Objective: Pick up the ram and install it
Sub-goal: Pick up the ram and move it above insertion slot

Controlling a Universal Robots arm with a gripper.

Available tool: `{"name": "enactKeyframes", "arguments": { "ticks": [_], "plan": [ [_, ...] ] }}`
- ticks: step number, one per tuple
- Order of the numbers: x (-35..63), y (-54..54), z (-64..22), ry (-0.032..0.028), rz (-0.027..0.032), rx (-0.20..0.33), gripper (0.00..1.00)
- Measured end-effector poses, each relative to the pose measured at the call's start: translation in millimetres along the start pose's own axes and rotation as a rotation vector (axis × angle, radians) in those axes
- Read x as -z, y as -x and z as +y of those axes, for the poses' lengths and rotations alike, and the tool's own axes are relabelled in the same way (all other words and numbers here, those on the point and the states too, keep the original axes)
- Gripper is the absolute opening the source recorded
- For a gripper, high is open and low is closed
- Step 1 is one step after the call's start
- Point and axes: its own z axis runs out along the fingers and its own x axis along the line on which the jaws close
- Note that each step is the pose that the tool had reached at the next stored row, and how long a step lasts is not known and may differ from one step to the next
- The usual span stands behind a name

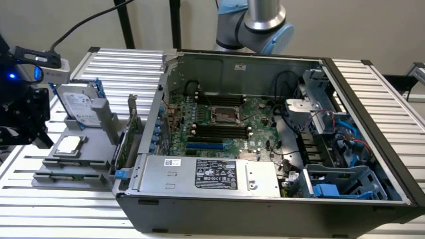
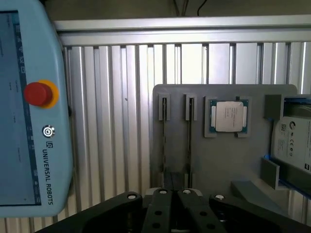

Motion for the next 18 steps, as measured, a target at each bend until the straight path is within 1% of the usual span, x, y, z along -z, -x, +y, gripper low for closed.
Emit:
{"name": "enactKeyframes", "arguments": {
  "ticks": [1, 2, 3, 4, 5, 6, 7, 13, 18],
  "plan": [
    [0.0, 0.0, 0.0, 0.0, 0.0, 0.0, 0.17],
    [-0.1, 0.0, 0.0, -0.0001, 0.0, 0.0, 0.17],
    [-0.1, 0.0, 0.0, -0.0001, 0.0001, 0.0, 0.24],
    [-0.1, 0.0, 0.0, -0.0001, 0.0001, 0.0, 0.24],
    [-0.2, 0.0, 0.0, -0.0001, 0.0002, 0.0, 0.3],
    [-0.6, 0.0, 0.0, -0.0002, 0.0, 0.0, 0.3],
    [-1.5, 0.1, 0.1, -0.0005, -0.0003, 0.0, 0.36],
    [-11.8, 0.2, 0.2, -0.0001, 0.0001, 0.0, 0.36],
    [-20.9, 0.4, -1.7, -0.0001, 0.0001, 0.0, 0.36]
  ]
}}
